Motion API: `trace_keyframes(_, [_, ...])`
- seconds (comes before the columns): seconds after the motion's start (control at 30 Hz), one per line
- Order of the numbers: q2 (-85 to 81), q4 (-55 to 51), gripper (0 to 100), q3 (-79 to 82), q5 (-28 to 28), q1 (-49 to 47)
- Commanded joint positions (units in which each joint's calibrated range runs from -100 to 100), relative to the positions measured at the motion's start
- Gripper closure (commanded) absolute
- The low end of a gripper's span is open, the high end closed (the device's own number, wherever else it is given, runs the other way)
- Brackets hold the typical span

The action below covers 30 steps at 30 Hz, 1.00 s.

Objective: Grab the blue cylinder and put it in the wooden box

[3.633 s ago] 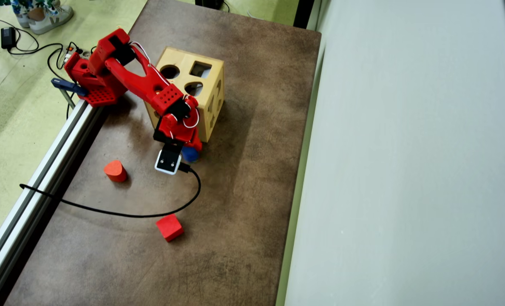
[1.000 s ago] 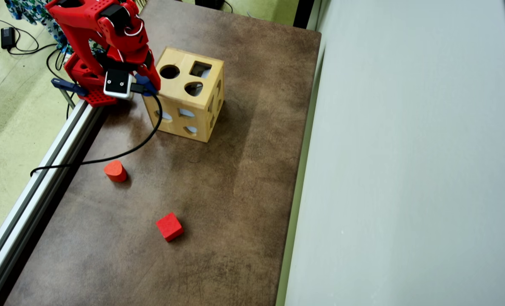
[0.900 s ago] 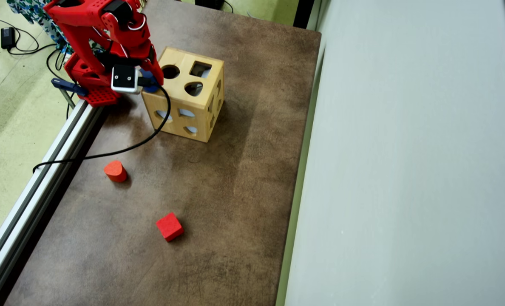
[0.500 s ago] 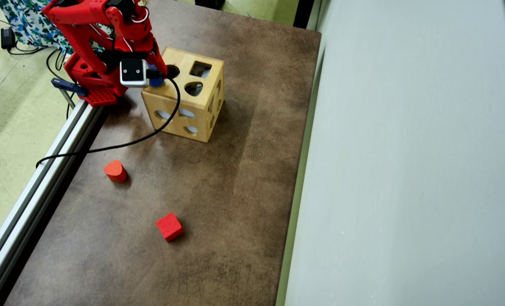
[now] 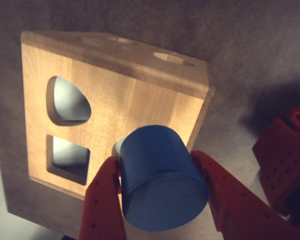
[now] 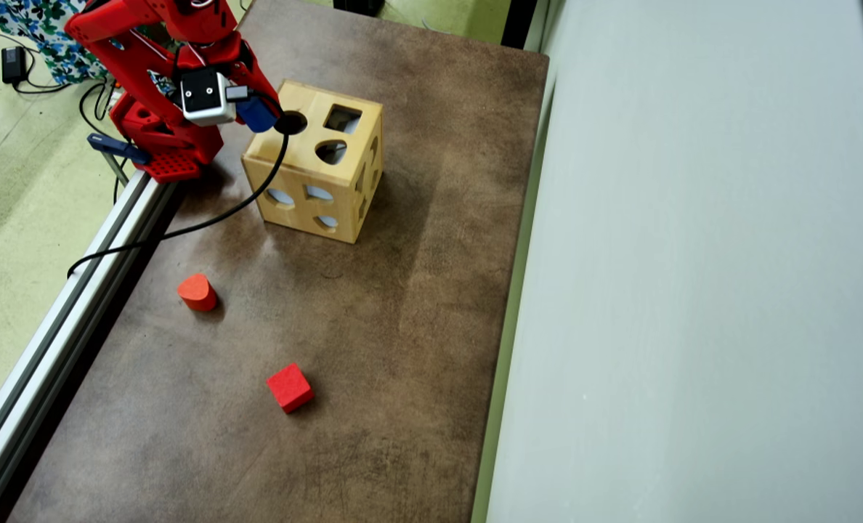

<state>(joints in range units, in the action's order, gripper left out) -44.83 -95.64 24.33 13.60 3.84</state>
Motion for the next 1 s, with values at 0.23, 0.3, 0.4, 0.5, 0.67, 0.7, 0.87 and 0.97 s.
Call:
trace_keyframes(0.23, [4.8,1.4,98,-0.8,-4.5,-5.6])
trace_keyframes(0.3, [4.9,1.5,98,-0.8,-5.2,-7.3])
trace_keyframes(0.4, [5.6,1.6,98,-0.9,-5.5,-9.0])
trace_keyframes(0.5, [8.7,1.6,98,-0.9,-5.5,-9.3])
trace_keyframes(0.67, [9.5,3.1,98,-2.2,-5.8,-9.3])
trace_keyframes(0.7, [9.5,3.8,98,-2.3,-6.2,-9.3])
trace_keyframes(0.87, [9.7,4.6,98,-2.2,-7.0,-9.3])
trace_keyframes(0.97, [9.7,4.7,98,-2.2,-7.0,-9.3])
